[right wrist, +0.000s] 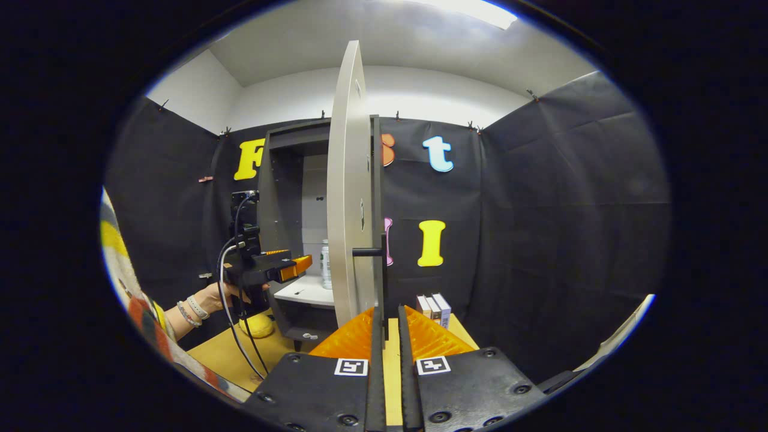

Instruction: Open the cabinet door with the right hand, grasp the bottle in the cabinet with the left hand and place it on the coaster, then close the cabinet door with the right hand.

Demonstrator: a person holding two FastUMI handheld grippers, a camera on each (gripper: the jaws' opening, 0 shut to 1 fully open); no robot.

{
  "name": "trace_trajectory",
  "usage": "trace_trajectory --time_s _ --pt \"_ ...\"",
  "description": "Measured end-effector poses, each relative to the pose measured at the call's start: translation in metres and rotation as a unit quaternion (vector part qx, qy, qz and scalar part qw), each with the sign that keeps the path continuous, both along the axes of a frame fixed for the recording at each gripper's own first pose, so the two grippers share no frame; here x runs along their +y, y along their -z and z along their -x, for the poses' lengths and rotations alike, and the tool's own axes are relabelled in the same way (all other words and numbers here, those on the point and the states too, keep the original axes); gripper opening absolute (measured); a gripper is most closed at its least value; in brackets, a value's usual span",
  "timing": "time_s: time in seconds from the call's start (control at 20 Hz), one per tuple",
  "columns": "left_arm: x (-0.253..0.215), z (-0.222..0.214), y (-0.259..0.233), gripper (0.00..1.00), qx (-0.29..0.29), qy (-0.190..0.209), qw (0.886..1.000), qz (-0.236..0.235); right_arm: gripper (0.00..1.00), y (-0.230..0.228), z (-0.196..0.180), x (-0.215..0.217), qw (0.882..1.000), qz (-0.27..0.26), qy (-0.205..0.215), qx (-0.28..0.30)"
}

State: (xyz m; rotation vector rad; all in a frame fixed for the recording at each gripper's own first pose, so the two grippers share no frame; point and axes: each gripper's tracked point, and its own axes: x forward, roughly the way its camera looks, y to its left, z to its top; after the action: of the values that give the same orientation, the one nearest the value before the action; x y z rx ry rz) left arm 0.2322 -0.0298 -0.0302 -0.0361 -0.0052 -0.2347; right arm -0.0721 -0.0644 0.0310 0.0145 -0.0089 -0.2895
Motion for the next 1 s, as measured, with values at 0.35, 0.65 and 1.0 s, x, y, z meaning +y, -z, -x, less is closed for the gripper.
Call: trace_trajectory --time_s 0.35,0.65,1.0 --pt "0.015 -0.086 0.036 0.95 0.025 -0.009 1.0 0.006 0.15 -0.024 0.005 0.05 0.998 0.034 0.038 -0.031" --pt "0.017 -0.153 0.068 0.95 0.054 -0.006 0.998 0.009 0.14 -0.028 0.0 0.065 0.995 0.039 0.083 -0.033" --pt "0.018 -0.199 0.092 0.96 0.08 -0.007 0.997 0.018 0.14 -0.036 -0.009 0.068 0.992 0.046 0.115 -0.029"
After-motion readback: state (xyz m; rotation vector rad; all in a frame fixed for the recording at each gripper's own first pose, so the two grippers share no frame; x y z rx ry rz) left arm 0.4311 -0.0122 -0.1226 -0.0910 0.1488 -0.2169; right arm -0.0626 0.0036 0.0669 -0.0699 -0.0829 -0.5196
